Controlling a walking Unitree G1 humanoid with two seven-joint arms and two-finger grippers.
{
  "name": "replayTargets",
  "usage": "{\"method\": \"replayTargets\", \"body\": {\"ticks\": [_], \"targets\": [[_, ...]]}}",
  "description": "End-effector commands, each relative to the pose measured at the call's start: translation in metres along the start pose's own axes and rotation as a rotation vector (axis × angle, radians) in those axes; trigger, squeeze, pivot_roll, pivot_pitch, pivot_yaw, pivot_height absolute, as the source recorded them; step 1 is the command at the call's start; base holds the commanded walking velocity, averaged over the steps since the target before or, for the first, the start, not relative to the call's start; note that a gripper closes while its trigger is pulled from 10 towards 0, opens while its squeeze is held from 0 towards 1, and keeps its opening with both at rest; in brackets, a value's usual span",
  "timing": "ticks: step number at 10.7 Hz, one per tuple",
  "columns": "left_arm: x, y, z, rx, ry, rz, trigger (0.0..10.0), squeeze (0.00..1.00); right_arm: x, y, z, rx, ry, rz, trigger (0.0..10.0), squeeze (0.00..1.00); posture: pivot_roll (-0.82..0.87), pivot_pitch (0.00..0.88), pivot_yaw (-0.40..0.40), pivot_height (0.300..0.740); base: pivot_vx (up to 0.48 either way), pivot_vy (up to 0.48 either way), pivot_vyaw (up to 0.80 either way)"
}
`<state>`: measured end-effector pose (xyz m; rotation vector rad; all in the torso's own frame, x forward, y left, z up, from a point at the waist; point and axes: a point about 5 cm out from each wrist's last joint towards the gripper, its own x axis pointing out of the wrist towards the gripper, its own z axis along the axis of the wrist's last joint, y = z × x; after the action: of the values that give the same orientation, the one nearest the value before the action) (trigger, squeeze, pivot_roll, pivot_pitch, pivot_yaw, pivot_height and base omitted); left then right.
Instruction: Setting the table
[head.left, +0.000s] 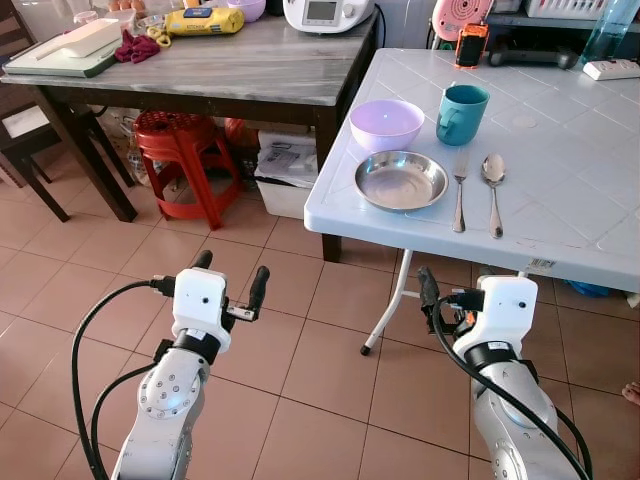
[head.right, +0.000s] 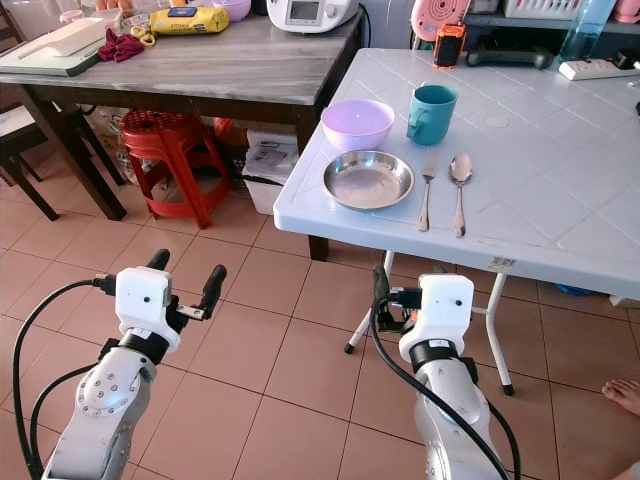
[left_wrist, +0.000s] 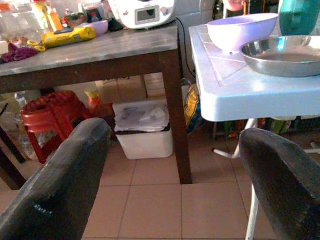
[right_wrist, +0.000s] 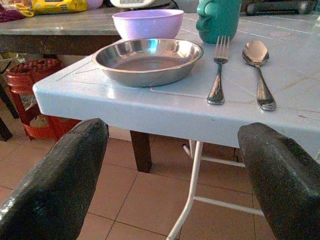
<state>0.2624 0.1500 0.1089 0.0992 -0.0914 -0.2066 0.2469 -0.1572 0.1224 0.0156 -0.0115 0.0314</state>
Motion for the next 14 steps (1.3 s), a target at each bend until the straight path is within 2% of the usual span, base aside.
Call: {"method": "replayTargets", "body": {"ticks": [1,2,3,4,6,8,14], "targets": [[0.015,0.020,0.004,0.024,0.078,0.031,10.0,0.00,0.008,-0.007,-0.007,0.133,0.111,-0.018,10.0,0.00,-0.05,0.050,0.079,0.740,0.000,0.000,0.00],[0.013,0.019,-0.002,0.034,0.077,0.114,10.0,0.00,0.003,-0.017,0.002,0.116,0.055,-0.095,10.0,0.00,-0.06,0.028,0.075,0.740,0.000,0.000,0.00],[0.009,0.017,-0.008,-0.029,0.082,0.125,10.0,0.00,0.004,-0.018,0.006,0.096,0.037,-0.096,10.0,0.00,-0.08,0.013,0.079,0.740,0.000,0.000,0.00],[0.011,0.017,-0.004,-0.019,0.054,0.100,10.0,0.00,0.007,-0.014,0.009,0.040,0.025,-0.042,10.0,0.00,-0.07,0.013,0.074,0.740,0.000,0.000,0.00],[0.017,0.020,-0.001,0.022,0.048,0.060,10.0,0.00,0.015,-0.016,0.003,0.049,0.049,-0.034,10.0,0.00,-0.04,0.024,0.076,0.740,0.000,0.000,0.00],[0.021,0.028,-0.002,0.015,0.063,0.123,10.0,0.00,0.018,-0.010,-0.008,0.051,0.095,-0.053,10.0,0.00,-0.03,0.045,0.079,0.740,0.000,0.000,0.00],[0.021,0.028,-0.002,0.015,0.063,0.123,10.0,0.00,0.018,-0.010,-0.008,0.051,0.095,-0.053,10.0,0.00,-0.03,0.045,0.079,0.740,0.000,0.000,0.00]]}}
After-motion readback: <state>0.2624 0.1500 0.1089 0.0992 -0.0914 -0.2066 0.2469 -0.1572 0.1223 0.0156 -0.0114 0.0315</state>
